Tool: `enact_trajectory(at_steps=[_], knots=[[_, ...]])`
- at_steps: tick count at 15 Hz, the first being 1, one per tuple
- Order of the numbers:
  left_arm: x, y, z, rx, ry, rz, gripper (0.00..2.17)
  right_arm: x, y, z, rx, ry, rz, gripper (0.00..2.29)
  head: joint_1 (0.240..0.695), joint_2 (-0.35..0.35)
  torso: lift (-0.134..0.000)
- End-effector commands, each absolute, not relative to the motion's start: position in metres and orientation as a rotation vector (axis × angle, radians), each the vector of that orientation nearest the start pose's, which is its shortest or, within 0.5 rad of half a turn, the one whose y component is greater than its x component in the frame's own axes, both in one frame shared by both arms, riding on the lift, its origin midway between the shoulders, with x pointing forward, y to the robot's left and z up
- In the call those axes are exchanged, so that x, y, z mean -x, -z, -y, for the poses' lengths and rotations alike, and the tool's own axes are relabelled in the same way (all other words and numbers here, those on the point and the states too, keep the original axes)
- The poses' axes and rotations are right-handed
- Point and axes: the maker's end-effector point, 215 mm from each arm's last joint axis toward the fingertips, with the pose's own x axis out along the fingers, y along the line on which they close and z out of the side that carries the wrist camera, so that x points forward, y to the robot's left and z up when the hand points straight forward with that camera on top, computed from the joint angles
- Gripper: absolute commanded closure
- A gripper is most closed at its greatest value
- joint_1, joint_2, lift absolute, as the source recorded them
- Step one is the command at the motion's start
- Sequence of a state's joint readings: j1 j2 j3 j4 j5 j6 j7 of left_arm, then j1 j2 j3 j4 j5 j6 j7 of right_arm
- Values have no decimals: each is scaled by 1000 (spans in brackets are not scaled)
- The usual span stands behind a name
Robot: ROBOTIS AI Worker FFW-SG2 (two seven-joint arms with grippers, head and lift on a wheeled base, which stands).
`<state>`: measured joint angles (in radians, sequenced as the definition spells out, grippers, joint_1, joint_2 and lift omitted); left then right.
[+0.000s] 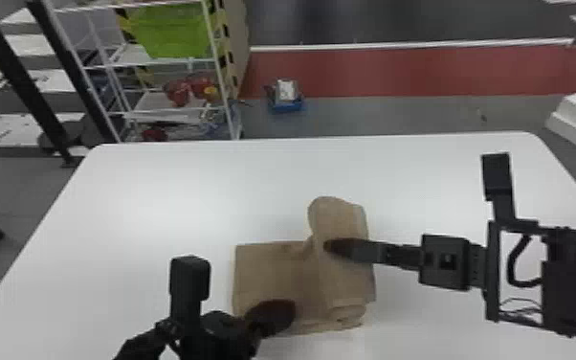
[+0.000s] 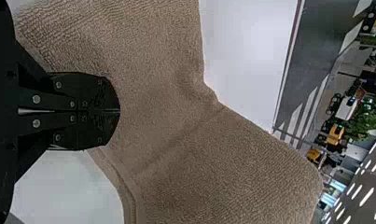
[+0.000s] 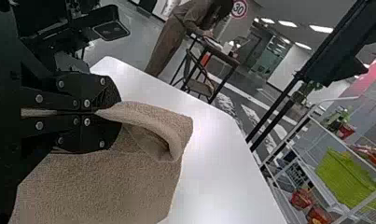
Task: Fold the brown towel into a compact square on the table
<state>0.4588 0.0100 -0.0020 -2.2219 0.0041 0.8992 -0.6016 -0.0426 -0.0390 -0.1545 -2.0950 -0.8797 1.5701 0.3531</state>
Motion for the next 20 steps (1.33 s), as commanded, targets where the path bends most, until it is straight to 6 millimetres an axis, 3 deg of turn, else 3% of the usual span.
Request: enact_trajectory(at_steps=[1,4,7,11,17,20], knots=[[-362,453,-108,204,580,-689,1504,-387,323,11,-641,-985,-863,1200,695,117,-123],[-352,456,-112,225,581,-718,1504,-390,334,13,-641,-963,-887,1200,695,143,-123],[-360,446,-138,240,537,-685,1501,-391,337,19,-645,-943,-889,1200,695,154,-123],[-377,456,-156,231,506,-643,1501,-387,340,20,-642,-937,-892,1200,695,190,-123],[-376,475,-154,241,512,-696,1504,-388,332,20,-607,-923,-856,1200,695,195,-123],[-375,475,-149,248,526,-710,1504,-416,319,10,-613,-902,-758,1200,695,196,-123]])
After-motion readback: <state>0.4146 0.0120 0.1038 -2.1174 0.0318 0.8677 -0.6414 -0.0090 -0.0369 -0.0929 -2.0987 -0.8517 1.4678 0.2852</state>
